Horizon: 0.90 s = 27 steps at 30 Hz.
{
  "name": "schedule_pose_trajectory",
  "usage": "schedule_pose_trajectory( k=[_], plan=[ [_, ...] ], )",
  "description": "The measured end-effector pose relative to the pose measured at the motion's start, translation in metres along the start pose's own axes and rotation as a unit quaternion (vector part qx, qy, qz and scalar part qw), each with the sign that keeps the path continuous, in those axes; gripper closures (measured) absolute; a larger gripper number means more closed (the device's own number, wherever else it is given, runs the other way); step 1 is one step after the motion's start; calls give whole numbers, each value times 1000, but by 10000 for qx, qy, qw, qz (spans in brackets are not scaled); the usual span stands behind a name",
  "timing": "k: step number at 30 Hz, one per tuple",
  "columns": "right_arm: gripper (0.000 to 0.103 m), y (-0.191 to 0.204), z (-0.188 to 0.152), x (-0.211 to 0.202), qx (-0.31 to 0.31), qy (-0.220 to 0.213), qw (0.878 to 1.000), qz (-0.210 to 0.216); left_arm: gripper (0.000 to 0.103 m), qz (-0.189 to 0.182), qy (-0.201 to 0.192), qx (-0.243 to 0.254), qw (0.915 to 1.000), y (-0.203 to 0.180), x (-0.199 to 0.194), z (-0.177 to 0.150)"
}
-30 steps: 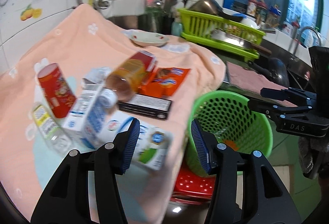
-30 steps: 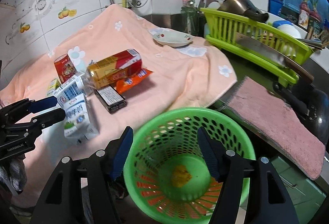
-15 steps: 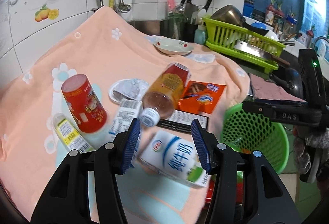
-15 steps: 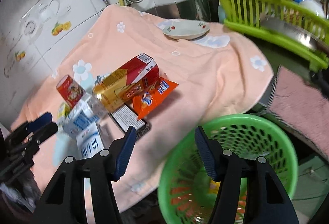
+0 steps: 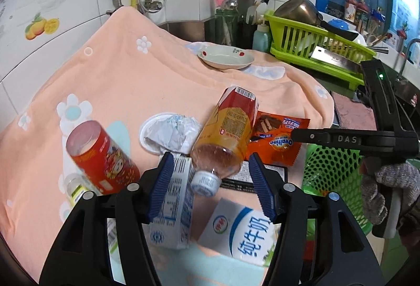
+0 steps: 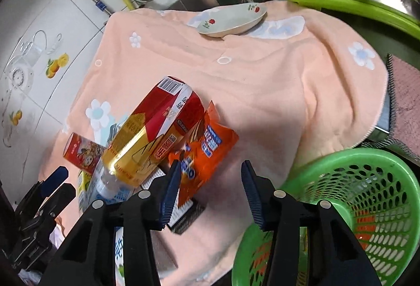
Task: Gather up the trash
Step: 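Grasp the orange Oreo wrapper with the right tool while the left tool grasps the red-gold bottle, then carry the wrapper and bottle over the green basket and release both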
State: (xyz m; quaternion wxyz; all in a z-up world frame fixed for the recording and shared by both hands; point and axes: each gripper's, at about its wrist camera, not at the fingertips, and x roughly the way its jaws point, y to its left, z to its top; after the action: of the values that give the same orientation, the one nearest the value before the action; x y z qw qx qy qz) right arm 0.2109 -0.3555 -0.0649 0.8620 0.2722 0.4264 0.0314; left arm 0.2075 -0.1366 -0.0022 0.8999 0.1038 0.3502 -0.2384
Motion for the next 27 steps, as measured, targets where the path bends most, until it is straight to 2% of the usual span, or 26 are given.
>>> schedule_pose_trajectory(
  k=[5, 8, 14, 21, 27],
  plan=[
    [62, -1, 7, 17, 144, 81, 9998, 61, 31, 1, 90, 136, 9999, -3, 17, 12],
    [69, -2, 10, 25, 196, 133, 9997, 87, 26, 36, 170, 341, 9993, -9, 27, 19],
    [84, -4, 9, 30, 218, 147, 9995, 177, 25, 7, 468, 782, 9958, -21, 55, 32],
    [90, -3, 11, 28, 62, 83, 9998, 191, 23, 5, 708, 1038, 9921, -36, 84, 43],
    [91, 0, 11, 27, -119, 55, 9998, 144, 23, 11, 895, 1008, 9909, -38, 106, 52]
  ],
)
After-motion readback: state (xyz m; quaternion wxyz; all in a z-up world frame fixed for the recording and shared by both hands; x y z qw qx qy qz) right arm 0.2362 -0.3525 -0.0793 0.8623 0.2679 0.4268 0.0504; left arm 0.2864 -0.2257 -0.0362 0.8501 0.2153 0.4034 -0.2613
